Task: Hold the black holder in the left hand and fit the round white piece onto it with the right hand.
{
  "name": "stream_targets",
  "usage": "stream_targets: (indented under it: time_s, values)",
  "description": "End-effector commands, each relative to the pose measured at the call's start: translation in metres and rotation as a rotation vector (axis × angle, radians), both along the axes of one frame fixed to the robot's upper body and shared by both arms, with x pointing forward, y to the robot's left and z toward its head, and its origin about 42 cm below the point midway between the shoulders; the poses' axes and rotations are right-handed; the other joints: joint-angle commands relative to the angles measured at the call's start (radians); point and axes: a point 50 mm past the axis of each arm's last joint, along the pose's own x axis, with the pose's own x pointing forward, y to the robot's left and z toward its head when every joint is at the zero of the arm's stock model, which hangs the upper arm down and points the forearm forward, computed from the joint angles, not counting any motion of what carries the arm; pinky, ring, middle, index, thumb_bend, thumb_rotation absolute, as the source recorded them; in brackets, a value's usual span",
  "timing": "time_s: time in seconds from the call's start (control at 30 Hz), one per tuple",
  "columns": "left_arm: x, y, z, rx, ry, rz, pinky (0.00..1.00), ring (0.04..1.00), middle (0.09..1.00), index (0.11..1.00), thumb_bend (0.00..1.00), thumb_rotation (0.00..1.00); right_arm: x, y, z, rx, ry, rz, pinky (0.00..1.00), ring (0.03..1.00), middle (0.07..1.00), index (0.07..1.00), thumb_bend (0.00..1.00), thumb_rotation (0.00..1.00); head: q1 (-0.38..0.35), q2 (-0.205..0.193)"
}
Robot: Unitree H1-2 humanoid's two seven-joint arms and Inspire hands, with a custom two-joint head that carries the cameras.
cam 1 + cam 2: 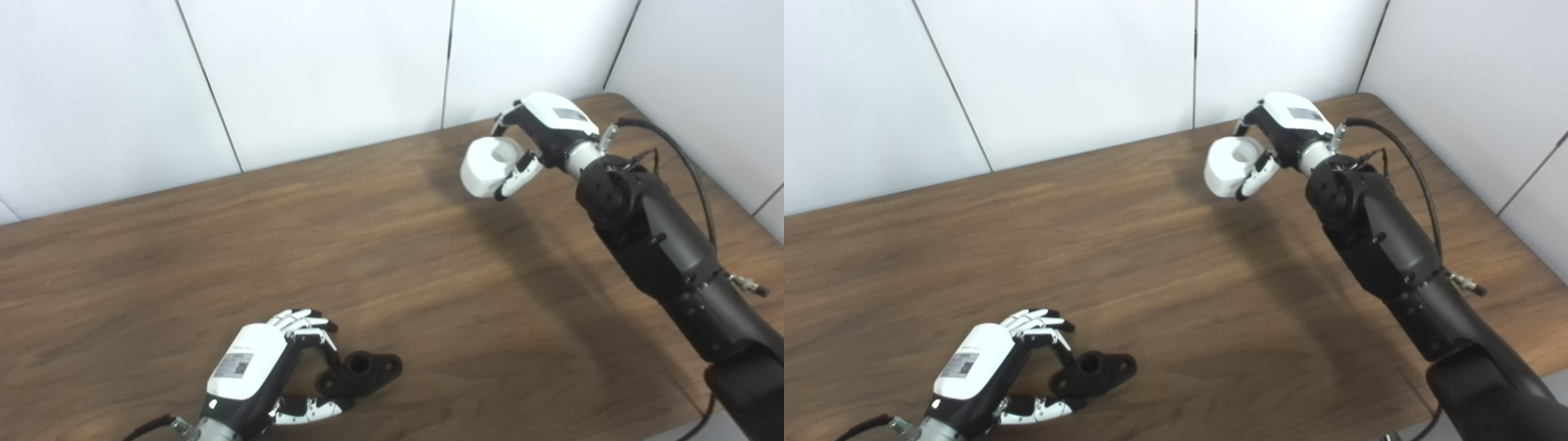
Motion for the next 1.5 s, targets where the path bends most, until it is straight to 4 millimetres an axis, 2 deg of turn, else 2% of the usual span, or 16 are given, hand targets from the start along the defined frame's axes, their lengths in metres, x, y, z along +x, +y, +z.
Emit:
stream_targets:
  time_s: [0.0,0.17,0.37,0.63,0.77,1.13,1.47]
  values:
    - [-0.005,0.002,-0.01,0.065,0.056,0.01,0.86,0.849,0.762,0.488,0.52,0.05,-0.008,0.007,0.034,-0.042,-0.087,0.049,1.0,0.947,0.831,0.485,0.53,0.14,0.014,0.001]
    - [-0.005,-0.007,-0.01,0.064,0.054,0.012,0.86,0.85,0.761,0.487,0.52,0.05,-0.033,0.034,0.045,-0.062,-0.1,0.112,1.0,0.945,0.804,0.484,0.53,0.14,0.086,0.012]
    - [-0.004,-0.018,-0.01,0.059,0.055,0.016,0.86,0.852,0.764,0.487,0.52,0.05,-0.063,0.068,0.051,-0.072,-0.095,0.207,1.0,0.918,0.769,0.482,0.53,0.14,0.13,0.023]
    - [-0.002,-0.032,-0.009,0.051,0.059,0.023,0.86,0.857,0.767,0.487,0.52,0.05,-0.092,0.093,0.056,-0.042,-0.037,0.318,1.0,0.9,0.787,0.482,0.53,0.14,0.193,0.05]
    - [-0.002,-0.038,-0.008,0.053,0.058,0.029,0.86,0.856,0.769,0.487,0.52,0.05,-0.105,0.108,0.056,-0.037,-0.012,0.368,1.0,0.9,0.788,0.482,0.53,0.14,0.201,0.056]
    - [-0.001,-0.044,-0.004,0.049,0.058,0.027,0.86,0.852,0.77,0.487,0.52,0.05,-0.122,0.135,0.045,-0.036,0.042,0.486,1.0,0.895,0.779,0.48,0.53,0.14,0.205,0.079]
    - [-0.001,-0.046,-0.001,0.052,0.055,0.021,0.86,0.853,0.769,0.487,0.52,0.05,-0.126,0.137,0.028,-0.052,0.107,0.496,1.0,0.89,0.777,0.48,0.53,0.15,0.204,0.089]
